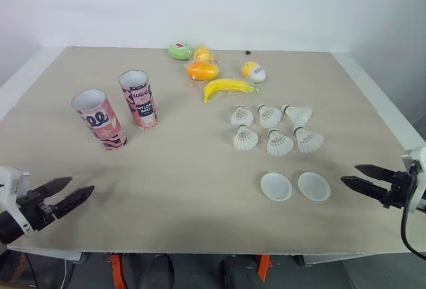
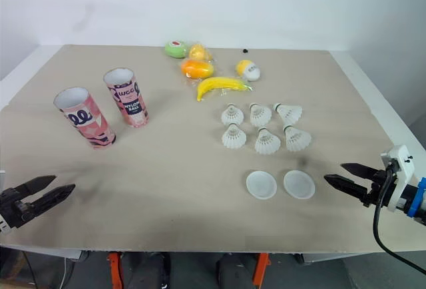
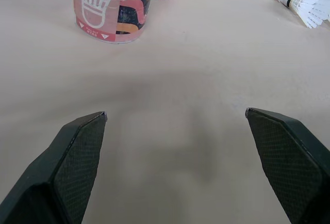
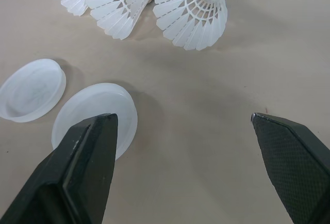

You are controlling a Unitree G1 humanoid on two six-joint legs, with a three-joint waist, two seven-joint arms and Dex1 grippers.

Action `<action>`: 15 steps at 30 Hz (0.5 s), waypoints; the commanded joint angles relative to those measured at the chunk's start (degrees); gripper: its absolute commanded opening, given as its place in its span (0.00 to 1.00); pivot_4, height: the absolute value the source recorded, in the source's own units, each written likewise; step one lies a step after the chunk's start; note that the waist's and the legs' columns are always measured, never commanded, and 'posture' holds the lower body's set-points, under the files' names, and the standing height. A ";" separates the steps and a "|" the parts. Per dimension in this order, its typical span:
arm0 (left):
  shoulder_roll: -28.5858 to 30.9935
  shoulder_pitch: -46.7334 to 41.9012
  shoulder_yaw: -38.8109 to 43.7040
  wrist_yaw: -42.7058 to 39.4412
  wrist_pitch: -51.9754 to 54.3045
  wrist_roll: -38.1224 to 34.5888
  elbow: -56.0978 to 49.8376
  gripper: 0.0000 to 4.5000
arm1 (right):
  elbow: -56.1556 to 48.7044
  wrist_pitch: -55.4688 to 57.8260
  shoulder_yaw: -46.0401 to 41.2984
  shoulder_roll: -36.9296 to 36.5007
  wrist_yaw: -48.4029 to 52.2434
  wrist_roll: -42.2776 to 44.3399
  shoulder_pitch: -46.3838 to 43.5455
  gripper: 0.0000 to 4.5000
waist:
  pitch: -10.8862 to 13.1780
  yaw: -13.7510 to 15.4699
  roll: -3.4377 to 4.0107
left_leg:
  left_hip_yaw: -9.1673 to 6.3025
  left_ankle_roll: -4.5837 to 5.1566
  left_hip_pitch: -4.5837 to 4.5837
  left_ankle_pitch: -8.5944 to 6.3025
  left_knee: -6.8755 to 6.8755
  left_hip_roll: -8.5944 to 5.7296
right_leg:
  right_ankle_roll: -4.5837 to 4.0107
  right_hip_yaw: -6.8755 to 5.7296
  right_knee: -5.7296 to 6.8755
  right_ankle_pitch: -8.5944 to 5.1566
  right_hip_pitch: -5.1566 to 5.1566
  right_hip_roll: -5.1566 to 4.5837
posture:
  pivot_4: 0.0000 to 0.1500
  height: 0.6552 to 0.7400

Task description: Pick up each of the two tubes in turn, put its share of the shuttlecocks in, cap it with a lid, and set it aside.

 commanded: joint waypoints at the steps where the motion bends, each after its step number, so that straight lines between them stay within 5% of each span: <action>1: 0.79 -0.71 1.95 -0.30 -0.18 -1.18 0.22 1.00 | -2.49 0.54 -1.40 -0.25 -0.09 0.79 0.47 0.99 | 0.00 0.00 0.00 | 0.00 0.00 0.00 0.00 0.00 0.00 | 0.00 0.00 0.00 0.00 0.00 0.00 | 1.00 0.74; 15: 1.58 -2.78 0.38 -1.83 0.37 -0.50 2.27 1.00 | -6.92 2.32 -1.67 0.98 -0.91 1.77 1.74 0.99 | 0.00 0.01 0.00 | -0.01 -0.01 0.00 -0.01 0.00 0.00 | 0.01 -0.01 0.00 -0.01 0.02 0.00 | 1.00 0.74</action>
